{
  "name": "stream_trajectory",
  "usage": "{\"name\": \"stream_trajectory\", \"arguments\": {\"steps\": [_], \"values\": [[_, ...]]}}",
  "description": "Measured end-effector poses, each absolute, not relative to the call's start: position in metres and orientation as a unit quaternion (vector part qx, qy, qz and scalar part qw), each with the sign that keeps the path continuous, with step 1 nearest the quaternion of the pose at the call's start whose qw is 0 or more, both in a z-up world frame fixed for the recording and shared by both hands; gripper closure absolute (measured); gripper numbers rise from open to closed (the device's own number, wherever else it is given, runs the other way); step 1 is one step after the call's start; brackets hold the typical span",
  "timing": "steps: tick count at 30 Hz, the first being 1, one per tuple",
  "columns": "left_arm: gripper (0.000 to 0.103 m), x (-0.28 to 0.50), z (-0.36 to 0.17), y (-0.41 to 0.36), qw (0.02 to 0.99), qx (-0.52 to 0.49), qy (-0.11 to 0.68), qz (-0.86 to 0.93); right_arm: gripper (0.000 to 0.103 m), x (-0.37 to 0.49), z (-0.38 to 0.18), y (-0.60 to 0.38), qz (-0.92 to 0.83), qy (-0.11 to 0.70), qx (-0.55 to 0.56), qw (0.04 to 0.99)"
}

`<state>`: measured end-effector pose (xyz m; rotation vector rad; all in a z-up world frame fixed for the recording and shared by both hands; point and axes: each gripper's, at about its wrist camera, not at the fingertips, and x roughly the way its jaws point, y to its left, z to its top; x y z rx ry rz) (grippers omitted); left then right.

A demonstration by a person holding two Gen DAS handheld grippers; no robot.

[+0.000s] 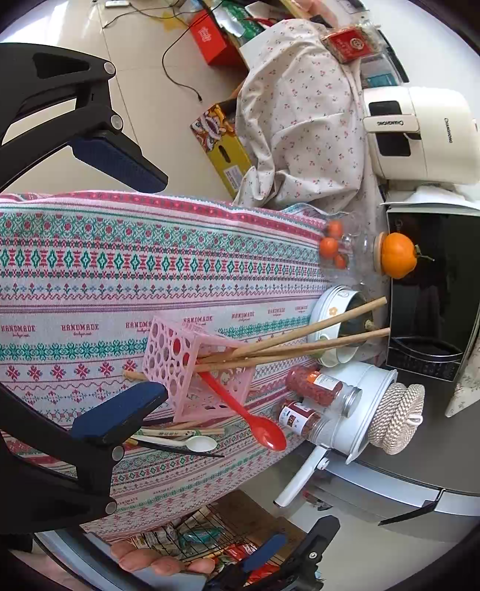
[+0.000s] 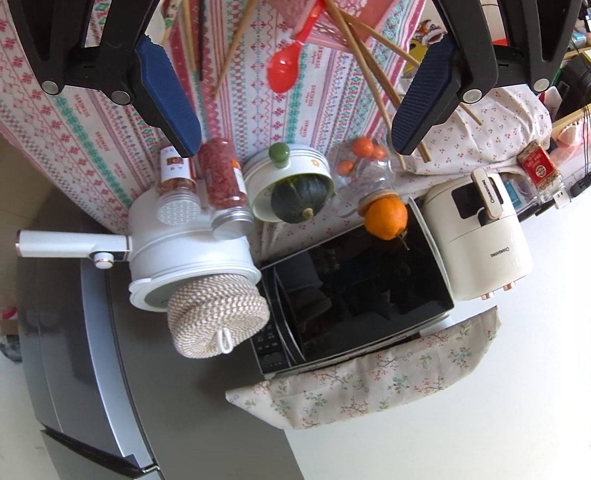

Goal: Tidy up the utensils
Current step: 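Lower the held wooden chopstick into the pink basket and open the right tool, then grasp the black chopstick with the right tool while the left tool grasps the white spoon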

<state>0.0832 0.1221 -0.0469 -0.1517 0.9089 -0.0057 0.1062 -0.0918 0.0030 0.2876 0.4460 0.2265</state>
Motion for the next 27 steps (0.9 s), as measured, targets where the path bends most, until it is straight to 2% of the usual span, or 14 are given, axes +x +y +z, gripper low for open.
{"name": "stream_trajectory", "arguments": {"steps": [4, 15, 27], "values": [[0.000, 0.087, -0.053, 0.107, 0.888, -0.075, 0.454, -0.014, 0.004, 0.107, -0.002, -0.117, 0.094, 0.253, 0.130, 0.954], [0.000, 0.092, -0.070, 0.079, 0.869, -0.054, 0.490, -0.038, 0.003, 0.117, -0.043, -0.162, 0.073, 0.366, 0.091, 0.923], [0.000, 0.105, -0.092, 0.072, 0.849, -0.058, 0.523, -0.052, 0.003, 0.151, -0.123, -0.198, -0.006, 0.522, 0.126, 0.843]]}}
